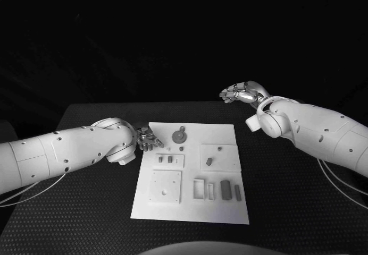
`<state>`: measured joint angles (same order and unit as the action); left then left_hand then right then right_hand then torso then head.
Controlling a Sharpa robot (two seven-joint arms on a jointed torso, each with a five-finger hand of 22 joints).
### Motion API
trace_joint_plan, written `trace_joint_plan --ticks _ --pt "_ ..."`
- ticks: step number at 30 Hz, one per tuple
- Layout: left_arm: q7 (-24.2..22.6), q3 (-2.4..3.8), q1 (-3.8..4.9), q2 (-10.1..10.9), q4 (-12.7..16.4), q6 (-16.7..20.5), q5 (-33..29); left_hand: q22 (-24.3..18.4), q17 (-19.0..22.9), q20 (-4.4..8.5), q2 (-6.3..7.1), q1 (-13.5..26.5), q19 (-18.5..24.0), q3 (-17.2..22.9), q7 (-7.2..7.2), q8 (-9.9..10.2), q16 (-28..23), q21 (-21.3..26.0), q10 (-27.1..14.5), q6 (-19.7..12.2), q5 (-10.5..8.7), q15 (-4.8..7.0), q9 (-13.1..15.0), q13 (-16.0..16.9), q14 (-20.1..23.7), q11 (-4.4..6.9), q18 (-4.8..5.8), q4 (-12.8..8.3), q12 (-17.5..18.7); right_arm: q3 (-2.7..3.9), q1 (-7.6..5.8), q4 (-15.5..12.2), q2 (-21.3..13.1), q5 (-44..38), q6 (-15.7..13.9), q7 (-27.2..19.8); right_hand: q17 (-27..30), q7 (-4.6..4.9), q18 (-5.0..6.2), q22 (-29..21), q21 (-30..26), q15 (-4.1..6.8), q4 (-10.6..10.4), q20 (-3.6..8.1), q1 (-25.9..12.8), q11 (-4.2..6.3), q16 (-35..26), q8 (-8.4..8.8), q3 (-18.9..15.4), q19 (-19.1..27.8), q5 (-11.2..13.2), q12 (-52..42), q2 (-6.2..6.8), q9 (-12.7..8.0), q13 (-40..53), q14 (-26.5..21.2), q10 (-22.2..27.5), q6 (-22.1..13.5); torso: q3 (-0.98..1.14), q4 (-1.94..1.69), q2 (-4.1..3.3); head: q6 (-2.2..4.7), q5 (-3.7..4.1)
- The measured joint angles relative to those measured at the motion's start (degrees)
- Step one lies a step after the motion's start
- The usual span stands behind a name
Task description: Assemble the parts on the task board
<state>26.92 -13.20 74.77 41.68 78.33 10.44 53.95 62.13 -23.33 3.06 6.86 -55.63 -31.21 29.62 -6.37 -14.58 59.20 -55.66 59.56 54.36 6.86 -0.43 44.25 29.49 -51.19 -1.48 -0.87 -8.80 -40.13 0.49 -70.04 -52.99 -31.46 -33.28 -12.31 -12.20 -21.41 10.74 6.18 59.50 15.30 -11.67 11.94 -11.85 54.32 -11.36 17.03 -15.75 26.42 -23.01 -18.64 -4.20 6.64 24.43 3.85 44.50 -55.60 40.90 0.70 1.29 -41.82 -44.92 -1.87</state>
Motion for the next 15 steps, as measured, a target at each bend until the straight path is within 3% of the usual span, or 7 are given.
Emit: trace_joint_plan --ticks 2,6,11,15 --pt "-2.5 -0.02 -0.01 -0.5 0.1 1.6 -1.2 -0.6 0.9 -0.19 -0.21 -3.2 0.7 0.8 0.05 0.1 -1.0 0.9 -1.8 -0.3 0.0 -0.97 -0.7 -2.7 0.5 -1.51 0.0 -3.0 3.2 0.0 0.0 0.2 0.0 0.0 0.0 0.0 0.0 0.0 0.0 0.0 0.0 0.0 0.0 0.0 0.0 0.0 0.0 0.0 0.0 0.0 0.0 0.0 0.0 0.0 0.0 0.0 0.0 0.0 -0.03 0.0 -0.02 0.09 0.04" --pt "-7.1 -0.19 -0.02 -1.7 0.0 4.2 -2.3 -0.8 1.1 -0.18 -0.63 -7.5 0.0 2.1 -0.36 0.6 -0.7 0.8 -2.4 -0.7 0.0 -1.05 -2.1 -6.1 -0.4 -2.5 0.0 -6.5 6.6 0.0 0.0 0.4 0.0 0.0 0.0 0.0 0.0 0.0 0.0 0.0 0.0 0.0 0.0 0.0 0.0 0.0 0.0 0.0 0.0 0.0 0.0 0.0 0.0 0.0 0.0 0.0 0.0 0.0 -0.04 0.02 -0.03 0.35 0.05" --pt "-12.7 -0.25 -0.04 -3.6 -0.9 7.1 1.8 -0.8 1.0 0.03 0.78 -9.5 -1.8 2.3 -0.28 1.0 0.8 -0.2 -1.8 -0.9 -0.38 0.12 -4.1 -10.0 -2.2 -3.17 0.0 -7.2 11.3 0.0 0.0 0.5 0.2 0.0 0.0 0.0 0.0 0.0 0.01 0.1 0.0 0.0 0.0 0.0 0.0 0.0 0.0 0.0 0.0 0.0 0.0 0.0 0.0 0.0 0.0 0.0 0.0 0.0 -0.04 0.03 -0.04 0.54 0.21" --pt "-15.9 -0.25 -0.06 -5.5 -1.8 8.5 7.6 -0.8 0.9 0.21 1.1 -11.1 -3.0 2.2 -0.28 1.0 1.7 -1.2 0.4 -0.9 2.17 1.23 -5.3 -12.9 -4.1 -3.0 0.0 -7.3 15.4 0.0 0.0 0.5 0.4 0.0 0.0 0.0 0.1 0.0 0.0 0.0 0.0 0.0 0.0 0.0 0.0 0.0 0.0 0.0 0.0 0.0 0.0 0.0 0.0 0.0 0.0 0.0 0.0 0.0 -0.04 0.04 -0.04 0.67 0.27"
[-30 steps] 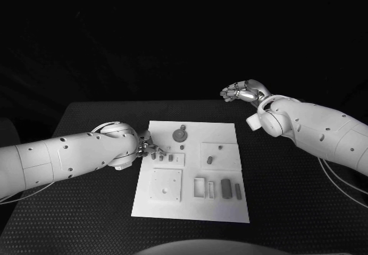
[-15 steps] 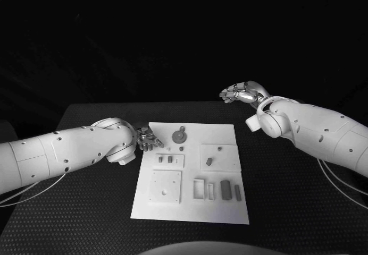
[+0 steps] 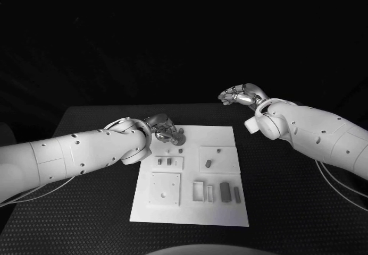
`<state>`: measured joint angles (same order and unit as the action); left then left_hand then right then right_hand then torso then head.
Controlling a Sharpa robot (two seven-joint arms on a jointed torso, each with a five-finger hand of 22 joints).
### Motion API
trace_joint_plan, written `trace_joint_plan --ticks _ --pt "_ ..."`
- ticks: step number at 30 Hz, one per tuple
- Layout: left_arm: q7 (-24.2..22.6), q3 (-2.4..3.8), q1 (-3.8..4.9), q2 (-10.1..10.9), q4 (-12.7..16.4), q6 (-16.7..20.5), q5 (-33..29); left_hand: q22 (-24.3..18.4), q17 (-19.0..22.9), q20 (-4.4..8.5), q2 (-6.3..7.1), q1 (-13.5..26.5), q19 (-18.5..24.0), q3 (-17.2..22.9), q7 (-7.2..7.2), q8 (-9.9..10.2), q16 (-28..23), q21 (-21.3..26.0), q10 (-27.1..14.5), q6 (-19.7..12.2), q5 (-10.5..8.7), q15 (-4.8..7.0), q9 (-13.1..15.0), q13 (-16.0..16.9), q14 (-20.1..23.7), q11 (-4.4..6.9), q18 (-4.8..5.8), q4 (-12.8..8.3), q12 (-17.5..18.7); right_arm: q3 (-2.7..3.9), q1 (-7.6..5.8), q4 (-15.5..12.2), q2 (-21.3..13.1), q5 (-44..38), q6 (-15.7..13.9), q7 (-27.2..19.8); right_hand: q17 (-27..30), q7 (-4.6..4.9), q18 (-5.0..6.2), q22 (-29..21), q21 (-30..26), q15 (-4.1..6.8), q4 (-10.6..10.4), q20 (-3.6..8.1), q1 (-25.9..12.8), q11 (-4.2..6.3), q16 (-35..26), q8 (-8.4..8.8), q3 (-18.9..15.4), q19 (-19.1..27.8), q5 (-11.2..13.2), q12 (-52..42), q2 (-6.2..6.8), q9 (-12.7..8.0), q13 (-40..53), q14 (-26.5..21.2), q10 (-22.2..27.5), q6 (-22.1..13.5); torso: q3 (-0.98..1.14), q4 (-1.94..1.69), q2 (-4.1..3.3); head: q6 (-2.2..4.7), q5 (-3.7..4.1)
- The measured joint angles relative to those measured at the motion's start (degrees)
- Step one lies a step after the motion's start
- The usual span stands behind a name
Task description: Assemble the parts on the task board
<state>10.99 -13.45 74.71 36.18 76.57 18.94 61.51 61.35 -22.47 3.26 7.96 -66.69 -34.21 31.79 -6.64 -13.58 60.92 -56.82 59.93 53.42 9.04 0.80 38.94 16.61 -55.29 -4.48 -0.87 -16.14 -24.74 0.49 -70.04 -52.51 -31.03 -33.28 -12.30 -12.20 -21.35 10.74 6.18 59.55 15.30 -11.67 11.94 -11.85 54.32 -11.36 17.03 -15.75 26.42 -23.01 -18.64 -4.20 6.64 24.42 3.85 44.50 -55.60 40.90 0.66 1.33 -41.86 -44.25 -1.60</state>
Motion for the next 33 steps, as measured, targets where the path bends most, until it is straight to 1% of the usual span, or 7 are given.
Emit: trace_joint_plan --ticks 4,8,12,15,19,26,33 --pt "-2.3 0.0 -0.36 -1.6 -1.2 1.0 6.7 0.1 -0.5 0.01 0.33 -0.4 -0.9 -0.2 0.0 0.0 1.6 -0.6 1.2 0.0 2.96 0.63 -0.9 -1.7 -1.2 0.21 0.0 -0.2 3.1 0.0 0.0 0.0 0.1 0.0 0.0 0.0 0.0 0.0 0.0 0.1 0.0 0.0 0.0 0.0 0.0 0.0 0.0 0.0 0.0 0.0 -0.1 0.0 0.0 0.0 0.0 0.0 0.0 0.0 -0.01 0.05 -0.02 0.16 0.03" --pt "-3.5 -0.02 -0.97 -2.4 -2.3 1.6 11.8 0.3 -1.1 0.04 0.54 -0.8 -1.6 -0.4 0.24 0.0 3.3 -1.4 2.2 0.2 3.04 1.07 -1.5 -2.6 -2.3 0.44 0.0 -0.4 5.0 0.0 0.0 0.0 0.1 0.0 0.0 0.0 0.0 0.0 0.0 0.1 0.0 0.0 0.0 0.0 0.0 0.0 0.0 0.0 0.0 0.0 -0.2 0.0 0.0 0.0 0.0 0.0 0.0 0.0 -0.02 0.05 -0.03 0.21 0.15" --pt "-4.3 -0.05 -1.51 -3.1 -3.2 2.1 16.8 0.3 -1.4 0.12 0.42 -1.1 -2.2 -0.7 0.31 0.3 4.6 -1.8 3.1 0.3 0.87 1.32 -2.3 -3.4 -3.4 0.57 -0.01 -0.2 7.2 0.0 0.0 0.0 0.2 0.0 0.0 0.0 0.0 0.0 0.0 0.1 0.0 0.0 0.0 0.0 0.0 0.0 0.0 0.0 0.0 0.0 -0.2 0.0 0.0 0.0 0.0 0.0 0.0 0.0 -0.01 0.05 -0.02 0.29 0.24" --pt "-4.6 -0.05 -1.76 -3.7 -3.3 2.0 19.8 0.3 -1.6 0.32 0.62 -1.3 -3.2 -1.1 0.31 0.3 5.7 -2.2 3.8 0.3 -2.25 1.54 -2.8 -3.8 -4.2 0.71 -0.01 -0.2 8.6 0.0 0.0 0.0 0.3 0.0 0.0 0.0 0.0 0.0 0.0 0.0 0.0 0.0 0.0 0.0 0.0 0.0 0.0 0.0 0.0 0.0 -0.2 0.0 0.0 0.0 0.0 0.0 0.0 0.0 -0.01 0.05 -0.03 0.3 0.39" --pt "-4.6 -0.05 -2.08 -4.3 -3.9 1.4 22.9 0.3 -1.8 0.19 1.24 -0.7 -3.9 -1.4 0.31 0.3 6.6 -2.2 4.6 0.3 -4.14 1.75 -3.1 -4.0 -4.4 0.91 -0.01 -0.1 9.5 0.0 0.0 0.1 0.4 0.0 0.0 0.0 0.0 0.0 0.0 0.1 0.0 0.0 0.0 0.0 0.0 0.0 0.0 0.0 0.0 0.0 -0.2 0.0 0.0 0.0 0.0 0.0 0.0 0.0 0.0 0.05 -0.03 0.25 0.52" --pt "-4.6 -0.07 -3.02 -4.7 -5.0 0.6 25.7 0.4 -2.1 0.31 1.6 -0.3 -4.4 -1.6 0.31 0.3 7.6 -2.2 5.0 0.3 -4.78 1.85 -3.5 -4.3 -4.9 0.89 -0.01 0.0 10.6 0.0 0.01 0.0 0.4 0.0 0.0 0.0 0.0 0.0 0.0 0.1 -0.2 0.01 0.0 0.0 0.0 0.0 0.0 0.0 0.0 0.0 -0.2 0.0 0.0 0.0 0.0 0.0 0.0 0.0 -0.02 -0.01 -0.03 0.16 0.7" --pt "-4.6 -0.08 -3.36 -5.4 -5.6 -0.8 26.8 1.0 -2.3 0.51 2.1 0.2 -5.2 -1.8 0.1 0.8 9.4 -2.2 4.8 0.1 -4.78 1.74 -4.1 -5.0 -5.6 0.66 -0.01 0.3 13.1 0.0 0.01 0.0 0.4 0.0 0.0 0.0 0.0 0.0 0.01 0.1 -0.2 0.01 0.0 0.0 0.0 0.0 0.0 0.0 0.0 0.0 -0.2 0.0 0.0 0.0 0.0 0.0 0.0 0.0 -0.02 -0.01 -0.02 0.12 0.75"
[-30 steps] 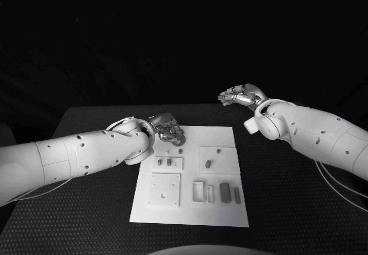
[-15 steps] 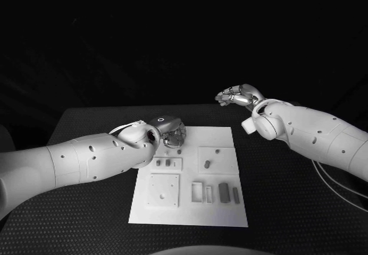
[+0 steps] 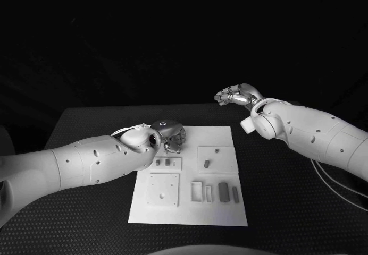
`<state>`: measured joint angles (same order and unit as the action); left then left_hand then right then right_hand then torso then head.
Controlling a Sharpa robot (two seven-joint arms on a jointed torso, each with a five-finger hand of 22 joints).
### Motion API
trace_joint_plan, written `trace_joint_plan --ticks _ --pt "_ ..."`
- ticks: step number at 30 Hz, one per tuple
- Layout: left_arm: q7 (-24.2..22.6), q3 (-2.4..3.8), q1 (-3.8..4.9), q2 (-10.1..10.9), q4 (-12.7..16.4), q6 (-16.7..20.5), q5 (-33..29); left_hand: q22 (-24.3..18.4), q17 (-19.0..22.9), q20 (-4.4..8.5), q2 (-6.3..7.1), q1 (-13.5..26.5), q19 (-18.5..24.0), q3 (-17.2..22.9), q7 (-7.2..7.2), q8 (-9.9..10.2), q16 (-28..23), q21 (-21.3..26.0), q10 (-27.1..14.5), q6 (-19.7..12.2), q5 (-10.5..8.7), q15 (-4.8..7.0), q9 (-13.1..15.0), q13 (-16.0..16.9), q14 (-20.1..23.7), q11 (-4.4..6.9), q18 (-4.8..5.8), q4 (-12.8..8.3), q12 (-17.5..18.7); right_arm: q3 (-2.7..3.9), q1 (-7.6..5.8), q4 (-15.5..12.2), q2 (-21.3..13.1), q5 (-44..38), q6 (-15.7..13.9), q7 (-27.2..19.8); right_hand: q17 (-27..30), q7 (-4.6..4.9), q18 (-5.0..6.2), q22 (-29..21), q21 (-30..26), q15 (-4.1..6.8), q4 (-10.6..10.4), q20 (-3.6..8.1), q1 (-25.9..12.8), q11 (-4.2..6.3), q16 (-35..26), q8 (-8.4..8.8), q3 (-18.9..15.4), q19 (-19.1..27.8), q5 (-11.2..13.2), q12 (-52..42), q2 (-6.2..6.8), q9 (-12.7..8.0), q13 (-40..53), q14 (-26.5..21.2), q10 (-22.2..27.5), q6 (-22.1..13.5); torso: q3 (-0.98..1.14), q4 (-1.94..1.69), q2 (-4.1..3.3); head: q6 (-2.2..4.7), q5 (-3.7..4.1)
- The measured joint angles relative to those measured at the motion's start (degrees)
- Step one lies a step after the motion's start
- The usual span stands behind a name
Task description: Assemble the parts on the task board
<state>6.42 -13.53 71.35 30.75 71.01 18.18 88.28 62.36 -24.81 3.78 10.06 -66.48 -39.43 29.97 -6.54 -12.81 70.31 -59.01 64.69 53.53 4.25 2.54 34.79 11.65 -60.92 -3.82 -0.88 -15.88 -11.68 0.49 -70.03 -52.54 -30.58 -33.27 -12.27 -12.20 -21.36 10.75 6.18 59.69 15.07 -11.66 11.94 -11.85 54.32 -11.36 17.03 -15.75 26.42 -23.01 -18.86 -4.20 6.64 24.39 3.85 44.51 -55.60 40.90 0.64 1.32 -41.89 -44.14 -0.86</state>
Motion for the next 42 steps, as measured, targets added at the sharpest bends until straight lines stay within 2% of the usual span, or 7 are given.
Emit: trace_joint_plan --ticks 3,10,12,14,25,29,42 --pt "0.0 0.0 -0.13 -0.1 -0.3 -1.0 0.3 0.2 -0.2 0.0 0.3 0.4 0.0 -0.3 0.0 0.0 0.6 0.0 -0.3 0.0 0.0 -0.08 -0.2 -0.3 -0.3 -0.29 0.0 0.3 0.9 0.0 0.0 0.0 0.0 0.0 0.0 0.0 0.0 0.0 0.0 0.0 0.0 0.0 0.0 0.0 0.0 0.0 0.0 0.0 0.0 0.0 0.0 0.0 0.0 0.0 0.0 0.0 0.0 0.0 0.01 0.02 0.0 -0.07 0.04" --pt "0.1 0.0 -0.71 -0.2 -0.9 -2.7 0.6 0.6 -0.4 0.0 -0.15 0.8 -0.4 -0.5 0.0 0.0 1.8 -0.4 -0.3 0.0 0.37 -0.06 -0.6 -0.4 -0.8 -0.29 0.0 0.5 1.7 0.0 0.0 -0.1 -0.1 0.0 0.0 0.0 0.0 0.0 0.0 0.0 0.0 0.0 0.0 0.0 0.0 0.0 0.0 0.0 0.0 0.0 0.0 0.0 0.0 0.0 0.0 0.0 0.0 0.0 -0.01 -0.04 0.01 -0.24 0.21" --pt "0.1 0.0 -0.86 -0.3 -1.0 -3.0 0.7 0.7 -0.4 0.0 -0.35 1.0 -0.4 -0.5 0.0 0.0 2.2 -0.4 -0.2 0.0 0.79 -0.18 -0.7 -0.4 -1.0 -0.16 -0.9 0.5 1.7 0.0 0.0 -0.1 -0.1 0.0 0.0 0.0 0.0 0.0 -0.01 0.0 0.0 0.0 0.0 0.0 0.0 0.0 0.0 0.0 0.0 0.0 0.0 0.0 0.0 0.0 0.0 0.0 0.0 0.0 -0.01 -0.04 0.02 -0.29 0.24" --pt "0.1 0.0 -0.93 -0.4 -1.2 -3.3 0.7 0.8 -0.4 0.02 -0.37 1.0 -0.8 -0.5 0.0 0.0 2.2 -0.4 0.1 0.0 0.91 -0.11 -0.8 -0.4 -1.1 -0.08 -0.9 0.5 2.0 0.0 0.0 -0.2 -0.1 0.0 0.0 0.0 0.0 0.0 -0.01 0.0 0.0 0.0 0.0 0.0 0.0 0.0 0.0 0.0 0.0 0.0 0.0 0.0 0.0 0.0 0.0 0.0 0.0 0.0 -0.02 -0.04 0.03 -0.3 0.26" --pt "0.3 0.06 -1.45 -0.9 -2.6 -3.9 0.8 1.2 -0.4 0.11 -1.92 0.2 -1.3 0.0 -0.33 -0.1 3.2 -1.1 1.6 0.3 1.77 0.02 -1.0 -0.5 -1.6 0.01 -0.9 0.0 2.4 0.0 0.0 -0.3 -0.2 0.0 0.0 0.0 0.0 0.0 -0.01 0.1 0.0 0.0 0.0 0.0 0.0 0.0 0.0 -0.2 0.0 0.0 0.0 0.0 0.0 0.0 0.0 0.0 0.0 0.0 -0.03 -0.05 0.03 -0.31 0.37" --pt "0.3 0.15 -1.57 -1.0 -2.7 -3.8 0.9 1.5 -0.5 0.19 -3.79 0.2 -1.7 0.3 -0.52 -0.3 4.0 -1.3 2.9 0.9 1.92 0.01 -1.2 -0.4 -2.3 -0.01 -0.89 0.2 2.4 0.0 0.0 -0.3 -0.2 0.0 0.0 0.0 0.0 0.0 -0.01 0.1 0.0 0.0 0.0 0.0 0.0 0.0 0.0 -0.21 0.0 0.0 0.0 0.0 0.0 0.0 0.0 0.0 0.0 0.0 -0.02 -0.06 0.04 -0.36 0.46" --pt "0.1 0.12 -1.68 -1.0 -2.7 -3.9 1.0 2.1 -0.6 0.51 -4.8 0.6 -2.1 0.4 -0.1 -0.9 5.4 -1.8 4.8 1.8 1.91 0.61 -1.5 -0.1 -2.9 0.56 -0.89 0.4 2.4 0.0 0.0 -0.4 -0.2 0.0 0.0 0.0 0.0 0.0 0.0 0.1 0.0 0.0 0.0 0.0 0.0 0.0 0.0 -0.21 0.0 0.0 0.0 0.0 0.0 0.0 0.0 0.0 0.0 0.0 0.03 -0.09 0.07 -0.44 0.53"
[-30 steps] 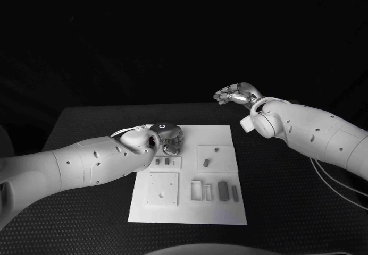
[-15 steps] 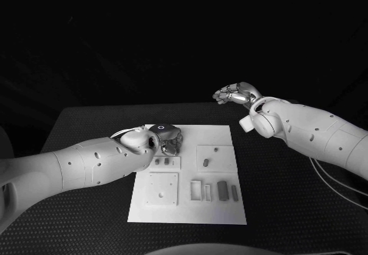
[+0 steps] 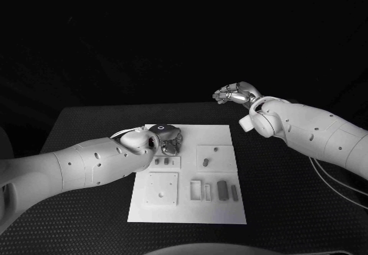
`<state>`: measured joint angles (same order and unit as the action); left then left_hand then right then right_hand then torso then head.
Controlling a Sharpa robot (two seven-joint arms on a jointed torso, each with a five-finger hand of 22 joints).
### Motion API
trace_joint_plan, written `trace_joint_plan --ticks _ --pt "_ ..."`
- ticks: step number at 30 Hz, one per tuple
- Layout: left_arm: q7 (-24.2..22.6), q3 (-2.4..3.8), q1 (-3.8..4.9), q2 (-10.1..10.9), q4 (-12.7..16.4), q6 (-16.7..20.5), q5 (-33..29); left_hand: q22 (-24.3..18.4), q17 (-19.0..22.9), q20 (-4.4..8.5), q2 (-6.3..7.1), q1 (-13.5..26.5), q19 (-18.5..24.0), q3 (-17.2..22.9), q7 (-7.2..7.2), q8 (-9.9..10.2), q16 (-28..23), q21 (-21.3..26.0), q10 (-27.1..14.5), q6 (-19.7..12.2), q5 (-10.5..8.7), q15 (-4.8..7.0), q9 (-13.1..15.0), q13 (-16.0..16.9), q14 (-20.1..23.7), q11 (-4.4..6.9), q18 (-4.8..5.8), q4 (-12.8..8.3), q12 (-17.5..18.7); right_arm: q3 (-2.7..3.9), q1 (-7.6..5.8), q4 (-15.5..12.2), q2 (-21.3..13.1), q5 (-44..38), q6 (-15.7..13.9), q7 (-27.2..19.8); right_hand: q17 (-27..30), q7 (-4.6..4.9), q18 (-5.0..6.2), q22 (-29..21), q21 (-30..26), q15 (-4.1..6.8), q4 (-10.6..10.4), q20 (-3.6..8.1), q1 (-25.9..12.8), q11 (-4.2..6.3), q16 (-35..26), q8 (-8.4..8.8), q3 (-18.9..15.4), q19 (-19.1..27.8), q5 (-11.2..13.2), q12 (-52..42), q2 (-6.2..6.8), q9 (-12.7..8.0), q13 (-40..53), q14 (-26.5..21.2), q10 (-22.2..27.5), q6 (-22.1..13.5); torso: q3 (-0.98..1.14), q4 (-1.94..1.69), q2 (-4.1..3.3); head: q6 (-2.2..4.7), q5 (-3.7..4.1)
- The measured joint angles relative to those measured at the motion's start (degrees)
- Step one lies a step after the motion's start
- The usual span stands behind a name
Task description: Assemble the parts on the task board
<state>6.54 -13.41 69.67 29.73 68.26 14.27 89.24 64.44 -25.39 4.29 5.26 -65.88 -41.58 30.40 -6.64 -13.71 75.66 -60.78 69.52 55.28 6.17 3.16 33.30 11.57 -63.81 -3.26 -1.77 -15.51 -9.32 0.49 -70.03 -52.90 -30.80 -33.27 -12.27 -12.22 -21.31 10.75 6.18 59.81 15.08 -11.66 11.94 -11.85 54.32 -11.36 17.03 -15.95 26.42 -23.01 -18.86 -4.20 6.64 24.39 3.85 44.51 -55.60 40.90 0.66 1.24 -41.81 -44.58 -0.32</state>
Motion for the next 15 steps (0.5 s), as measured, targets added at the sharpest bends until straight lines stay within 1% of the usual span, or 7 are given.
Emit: trace_joint_plan --ticks 1,5,7,9,11,13,15 --pt "0.0 0.0 0.0 0.0 0.0 0.0 0.0 0.0 0.0 0.0 -0.17 0.2 0.0 0.0 -0.14 0.0 0.0 0.0 0.1 0.2 0.0 0.0 -0.1 0.0 0.0 -0.11 0.0 0.0 0.0 0.0 0.0 0.0 0.0 0.0 0.0 0.0 0.0 0.0 0.0 0.0 0.0 0.0 0.0 0.0 0.0 0.0 0.0 0.0 0.0 0.0 0.0 0.0 0.0 0.0 0.0 0.0 0.0 0.0 0.0 0.0 0.0 0.0 0.0" --pt "-0.1 0.04 0.0 0.0 -0.1 -0.2 0.0 0.1 0.0 0.0 -0.46 0.0 0.0 0.0 0.2 -0.2 0.2 0.0 0.4 0.6 0.0 0.02 -0.1 0.1 0.0 -0.02 0.0 0.0 0.3 0.0 0.0 0.0 0.0 0.0 0.0 0.0 0.0 0.0 0.0 0.1 0.0 0.0 0.0 0.0 0.0 0.0 0.0 0.0 0.0 0.0 0.0 0.0 0.0 -0.1 0.0 0.0 0.0 0.0 0.0 0.01 0.0 0.01 0.01" --pt "-0.1 0.05 0.02 -0.1 -0.1 -0.3 0.0 0.2 0.0 0.0 -0.77 0.2 0.0 0.0 0.36 -0.2 0.3 0.0 0.7 0.8 0.0 0.21 -0.1 0.1 -0.2 0.28 0.0 0.0 0.3 0.0 0.0 0.0 0.0 0.0 0.0 0.0 0.0 0.0 0.0 0.1 0.0 0.0 0.0 0.0 0.0 0.0 0.0 0.0 0.0 0.0 0.0 0.0 0.0 -0.1 0.0 0.0 0.0 0.0 -0.01 0.01 0.0 0.01 0.01" --pt "-0.1 0.05 0.02 -0.1 -0.2 -0.5 0.0 0.2 0.0 0.0 -0.78 0.2 0.0 0.1 0.2 -0.4 0.3 0.0 0.7 1.0 0.0 0.21 -0.1 0.2 -0.2 0.27 0.0 -0.1 0.3 0.0 0.0 0.0 0.0 0.0 0.0 0.0 0.0 0.0 0.0 0.1 0.0 0.0 0.0 0.0 0.0 0.0 0.0 0.0 0.0 0.0 0.0 0.0 0.0 0.0 0.0 0.0 0.0 0.0 0.01 0.01 0.0 -0.01 0.01" --pt "-0.1 0.05 0.02 -0.3 -0.3 -0.7 0.0 0.2 0.0 0.0 -0.87 0.1 0.0 0.2 0.51 -0.6 0.5 0.0 1.2 1.3 0.0 0.2 -0.2 0.3 -0.2 0.32 0.0 -0.2 0.3 0.0 0.0 0.0 0.0 0.0 0.0 0.0 0.0 0.0 0.0 0.1 0.0 0.0 0.0 0.0 0.0 0.0 0.0 0.0 0.0 0.0 0.0 0.0 0.0 -0.1 0.0 0.0 0.0 0.0 0.02 0.01 0.0 -0.06 0.01" --pt "-0.1 0.07 0.0 -0.4 -0.5 -0.7 0.0 0.2 0.0 0.0 -1.05 0.0 0.0 0.2 0.4 -0.6 0.7 0.0 1.3 1.4 0.0 0.32 -0.2 0.3 -0.5 0.3 0.0 -0.2 0.3 0.0 0.0 0.0 0.0 0.0 0.0 0.0 0.0 0.0 0.0 0.1 0.0 0.0 0.0 0.0 0.0 0.0 0.0 0.0 0.0 0.0 0.0 0.0 0.0 -0.1 0.0 0.0 0.0 0.0 0.02 0.03 -0.01 -0.08 0.03" --pt "-0.2 0.13 -0.06 -0.4 -0.7 -0.7 0.0 0.3 0.1 0.0 -1.61 -0.1 0.0 0.5 0.48 -0.8 0.7 0.0 1.8 2.0 0.25 0.42 -0.3 0.3 -0.6 0.5 0.01 -0.5 0.5 0.0 0.0 0.0 0.1 0.0 0.0 0.0 0.0 0.0 0.0 0.1 0.0 0.0 0.0 0.0 0.0 0.0 0.0 0.0 0.0 0.0 0.0 0.0 0.0 -0.1 0.0 0.0 0.0 0.0 0.01 0.04 -0.01 -0.07 0.05"
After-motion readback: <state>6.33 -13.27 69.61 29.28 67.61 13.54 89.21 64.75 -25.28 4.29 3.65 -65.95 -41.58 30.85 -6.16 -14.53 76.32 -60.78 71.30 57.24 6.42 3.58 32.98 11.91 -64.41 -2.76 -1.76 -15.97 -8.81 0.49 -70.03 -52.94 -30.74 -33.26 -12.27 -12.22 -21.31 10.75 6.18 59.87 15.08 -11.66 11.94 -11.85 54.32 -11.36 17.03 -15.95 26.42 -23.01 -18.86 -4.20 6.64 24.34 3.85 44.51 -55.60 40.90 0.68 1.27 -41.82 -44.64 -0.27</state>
